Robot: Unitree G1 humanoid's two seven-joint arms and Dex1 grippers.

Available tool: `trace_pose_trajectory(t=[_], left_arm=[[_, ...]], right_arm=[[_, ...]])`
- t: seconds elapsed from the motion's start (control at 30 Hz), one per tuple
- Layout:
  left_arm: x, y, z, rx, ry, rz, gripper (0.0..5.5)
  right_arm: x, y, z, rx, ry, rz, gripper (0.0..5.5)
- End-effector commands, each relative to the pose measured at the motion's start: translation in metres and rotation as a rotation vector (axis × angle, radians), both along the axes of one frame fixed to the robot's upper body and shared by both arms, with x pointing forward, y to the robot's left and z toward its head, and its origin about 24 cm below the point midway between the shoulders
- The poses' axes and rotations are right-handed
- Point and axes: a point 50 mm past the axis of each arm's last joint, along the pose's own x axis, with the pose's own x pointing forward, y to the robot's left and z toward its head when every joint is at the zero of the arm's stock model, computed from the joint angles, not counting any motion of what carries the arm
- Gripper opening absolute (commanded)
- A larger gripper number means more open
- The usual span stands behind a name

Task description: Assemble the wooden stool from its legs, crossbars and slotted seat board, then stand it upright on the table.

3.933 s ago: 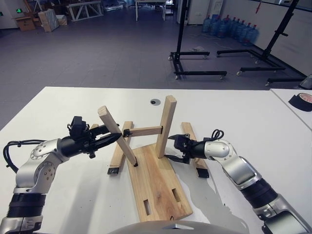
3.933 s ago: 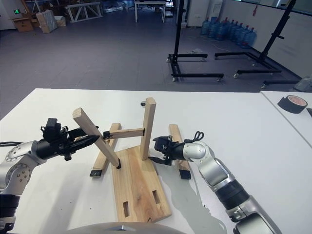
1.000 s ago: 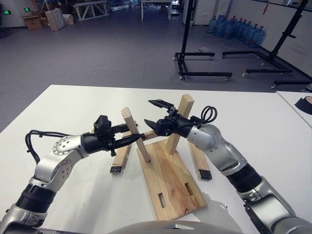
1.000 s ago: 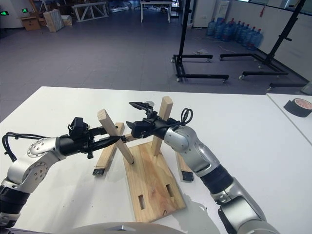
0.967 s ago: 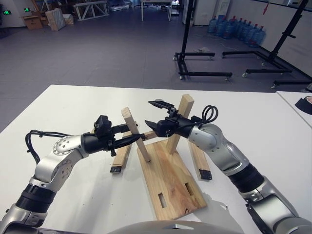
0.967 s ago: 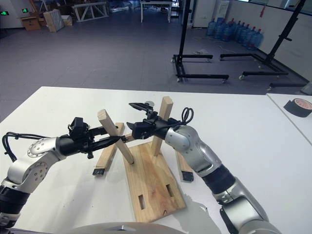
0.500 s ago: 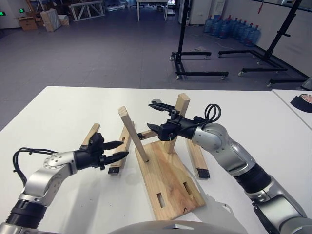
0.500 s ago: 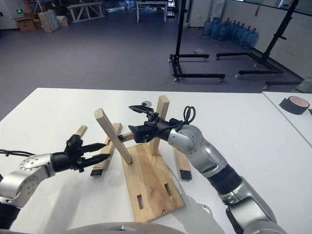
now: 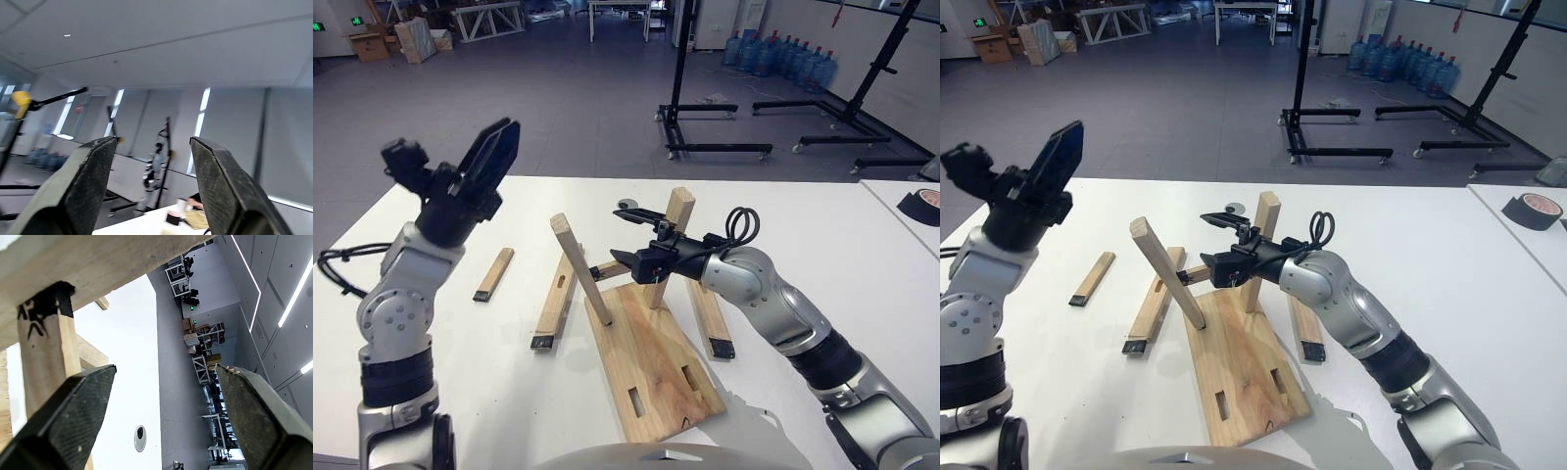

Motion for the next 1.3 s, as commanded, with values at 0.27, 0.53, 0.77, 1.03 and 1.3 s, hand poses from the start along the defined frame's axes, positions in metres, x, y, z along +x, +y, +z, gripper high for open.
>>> trace_pose_trajectory(t=[0.27, 0.53, 0.77, 1.03, 1.3], left_arm=[[-0.011, -0.057, -0.116, 0.443, 0.56, -0.224, 2.75], [0.001, -0.023, 0.004, 0.196, 0.066, -0.069, 2.75], [0.007, -0.035, -0.01, 0.287, 0.186, -0.074, 2.75], [-0.018, -0.05, -0.136, 0.703, 0.541, -0.171, 2.75], [0.0, -0.043, -0.075, 0.524, 0.277, -0.04, 2.75]], right_arm=[[-0.021, -0.032, -0.095, -0.364, 0.434, -0.058, 3.78], [-0.024, -0.029, -0.1, -0.357, 0.438, -0.062, 3.78], [-0.028, -0.03, -0.106, -0.38, 0.444, -0.059, 3.78], [-0.026, -0.037, -0.104, -0.398, 0.438, -0.064, 3.78], [-0.026, -0.033, -0.104, -0.388, 0.437, -0.058, 3.78]])
